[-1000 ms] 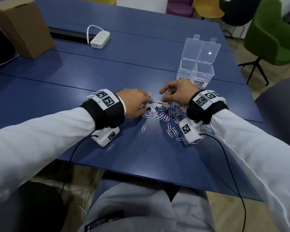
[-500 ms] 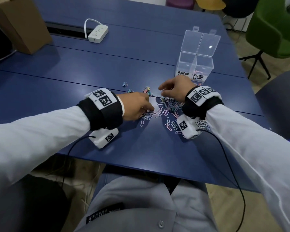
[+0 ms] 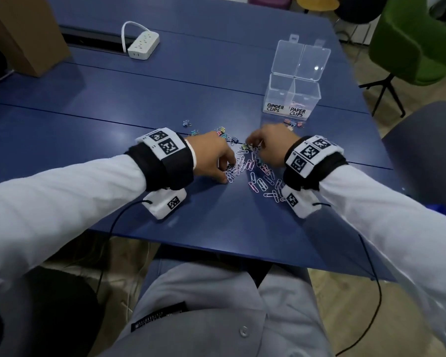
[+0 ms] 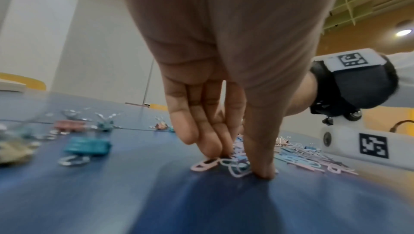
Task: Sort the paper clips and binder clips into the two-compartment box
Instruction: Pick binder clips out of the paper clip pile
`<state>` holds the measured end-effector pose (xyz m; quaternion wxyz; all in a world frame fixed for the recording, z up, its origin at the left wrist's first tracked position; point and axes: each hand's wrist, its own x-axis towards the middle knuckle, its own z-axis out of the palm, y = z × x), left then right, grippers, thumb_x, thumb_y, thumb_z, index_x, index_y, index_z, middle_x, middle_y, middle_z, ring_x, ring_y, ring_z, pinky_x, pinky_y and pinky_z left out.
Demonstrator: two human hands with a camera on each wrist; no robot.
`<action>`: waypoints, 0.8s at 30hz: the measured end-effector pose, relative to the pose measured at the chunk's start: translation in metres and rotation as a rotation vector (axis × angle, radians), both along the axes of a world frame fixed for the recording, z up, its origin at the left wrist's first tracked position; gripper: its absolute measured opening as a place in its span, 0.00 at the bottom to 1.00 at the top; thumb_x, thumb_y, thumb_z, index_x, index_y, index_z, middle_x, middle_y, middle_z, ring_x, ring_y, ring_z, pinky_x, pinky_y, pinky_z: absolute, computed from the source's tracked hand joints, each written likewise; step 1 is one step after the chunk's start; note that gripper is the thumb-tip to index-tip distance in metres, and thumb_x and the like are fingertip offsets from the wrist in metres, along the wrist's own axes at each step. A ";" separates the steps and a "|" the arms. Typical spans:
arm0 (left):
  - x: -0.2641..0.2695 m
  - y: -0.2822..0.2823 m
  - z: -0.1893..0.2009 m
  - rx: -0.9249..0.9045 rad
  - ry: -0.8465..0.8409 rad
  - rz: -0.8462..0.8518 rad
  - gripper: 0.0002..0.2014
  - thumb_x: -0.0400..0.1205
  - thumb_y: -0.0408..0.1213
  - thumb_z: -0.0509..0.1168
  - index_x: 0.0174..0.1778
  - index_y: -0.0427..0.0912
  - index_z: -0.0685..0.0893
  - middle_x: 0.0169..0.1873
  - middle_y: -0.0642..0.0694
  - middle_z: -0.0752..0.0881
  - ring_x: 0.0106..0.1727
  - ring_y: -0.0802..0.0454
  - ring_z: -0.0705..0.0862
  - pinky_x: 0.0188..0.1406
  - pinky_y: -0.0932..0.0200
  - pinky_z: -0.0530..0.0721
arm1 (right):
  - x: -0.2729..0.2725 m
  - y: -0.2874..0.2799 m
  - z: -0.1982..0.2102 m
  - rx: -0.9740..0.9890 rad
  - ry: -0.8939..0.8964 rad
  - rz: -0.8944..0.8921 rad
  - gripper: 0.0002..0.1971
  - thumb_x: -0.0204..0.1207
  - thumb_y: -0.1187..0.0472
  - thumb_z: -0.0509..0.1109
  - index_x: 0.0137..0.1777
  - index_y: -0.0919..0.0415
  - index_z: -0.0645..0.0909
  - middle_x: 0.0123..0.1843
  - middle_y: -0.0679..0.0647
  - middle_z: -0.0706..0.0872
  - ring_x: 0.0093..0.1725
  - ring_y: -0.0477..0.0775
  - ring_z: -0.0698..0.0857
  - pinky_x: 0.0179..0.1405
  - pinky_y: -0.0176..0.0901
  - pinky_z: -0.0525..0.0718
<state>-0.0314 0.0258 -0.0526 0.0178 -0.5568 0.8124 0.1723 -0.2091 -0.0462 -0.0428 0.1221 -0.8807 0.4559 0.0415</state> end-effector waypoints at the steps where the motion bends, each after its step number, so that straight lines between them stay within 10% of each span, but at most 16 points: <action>1: -0.005 -0.003 0.001 0.015 0.024 -0.001 0.23 0.72 0.48 0.76 0.63 0.47 0.85 0.43 0.55 0.89 0.38 0.57 0.81 0.51 0.59 0.84 | -0.002 0.001 0.000 -0.013 -0.023 -0.014 0.25 0.72 0.72 0.65 0.68 0.52 0.82 0.63 0.53 0.86 0.62 0.54 0.83 0.62 0.44 0.79; 15: 0.001 -0.030 0.002 -0.289 -0.359 -0.116 0.25 0.83 0.40 0.56 0.78 0.61 0.67 0.62 0.44 0.76 0.63 0.45 0.78 0.58 0.52 0.70 | -0.037 0.000 -0.017 -0.079 -0.025 0.025 0.31 0.71 0.74 0.62 0.72 0.48 0.79 0.71 0.52 0.79 0.72 0.58 0.75 0.71 0.54 0.75; 24: 0.012 -0.023 0.000 -0.368 -0.254 -0.216 0.17 0.82 0.43 0.59 0.65 0.64 0.82 0.57 0.50 0.82 0.58 0.48 0.80 0.51 0.55 0.63 | -0.052 0.003 -0.010 -0.116 -0.078 0.039 0.13 0.76 0.51 0.71 0.59 0.44 0.87 0.61 0.50 0.86 0.63 0.57 0.81 0.64 0.52 0.79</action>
